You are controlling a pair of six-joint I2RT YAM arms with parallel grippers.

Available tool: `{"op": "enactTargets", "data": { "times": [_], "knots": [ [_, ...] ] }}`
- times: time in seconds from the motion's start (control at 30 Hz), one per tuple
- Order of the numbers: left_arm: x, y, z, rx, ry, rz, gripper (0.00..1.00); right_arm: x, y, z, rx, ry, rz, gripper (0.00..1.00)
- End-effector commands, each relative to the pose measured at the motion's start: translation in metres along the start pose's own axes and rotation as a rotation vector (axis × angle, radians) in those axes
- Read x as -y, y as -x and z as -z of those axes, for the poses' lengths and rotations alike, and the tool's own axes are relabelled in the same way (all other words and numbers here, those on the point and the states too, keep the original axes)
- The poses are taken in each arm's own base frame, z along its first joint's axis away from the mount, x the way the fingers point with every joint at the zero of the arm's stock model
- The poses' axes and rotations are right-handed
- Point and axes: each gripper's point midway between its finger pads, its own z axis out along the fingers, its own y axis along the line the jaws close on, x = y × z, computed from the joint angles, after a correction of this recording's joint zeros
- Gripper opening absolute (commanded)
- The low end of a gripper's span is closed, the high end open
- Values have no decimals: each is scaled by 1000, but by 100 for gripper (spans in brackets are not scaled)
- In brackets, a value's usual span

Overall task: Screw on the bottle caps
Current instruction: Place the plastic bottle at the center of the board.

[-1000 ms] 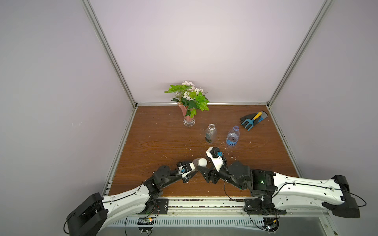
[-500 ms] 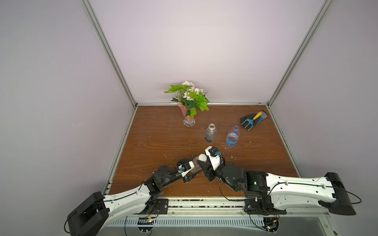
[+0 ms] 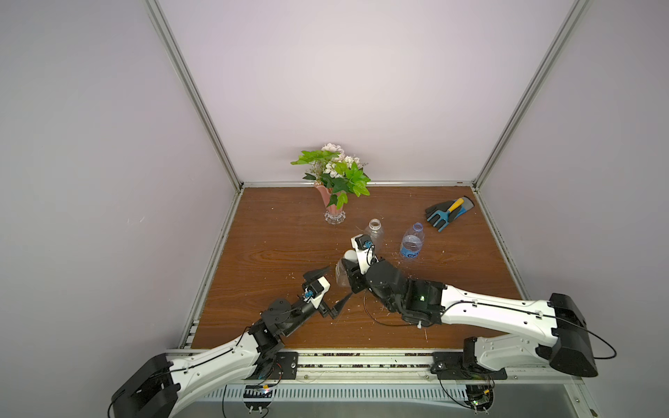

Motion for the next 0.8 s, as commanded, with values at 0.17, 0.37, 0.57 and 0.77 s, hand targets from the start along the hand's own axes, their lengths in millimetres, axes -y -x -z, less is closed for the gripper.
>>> {"op": "enactTargets", "data": {
  "times": [0.17, 0.37, 0.57, 0.77],
  "knots": [
    [-99, -17, 41, -57, 624, 214, 100, -14, 51, -54, 49, 46, -24, 15],
    [-120, -20, 55, -100, 788, 259, 99, -31, 62, -101, 36, 30, 3, 15],
    [-114, -19, 50, -97, 739, 276, 99, -49, 66, -147, 4, 34, 17, 16],
    [-112, -16, 51, -78, 716, 284, 100, -57, 60, -187, -44, -1, 55, 18]
  ]
}}
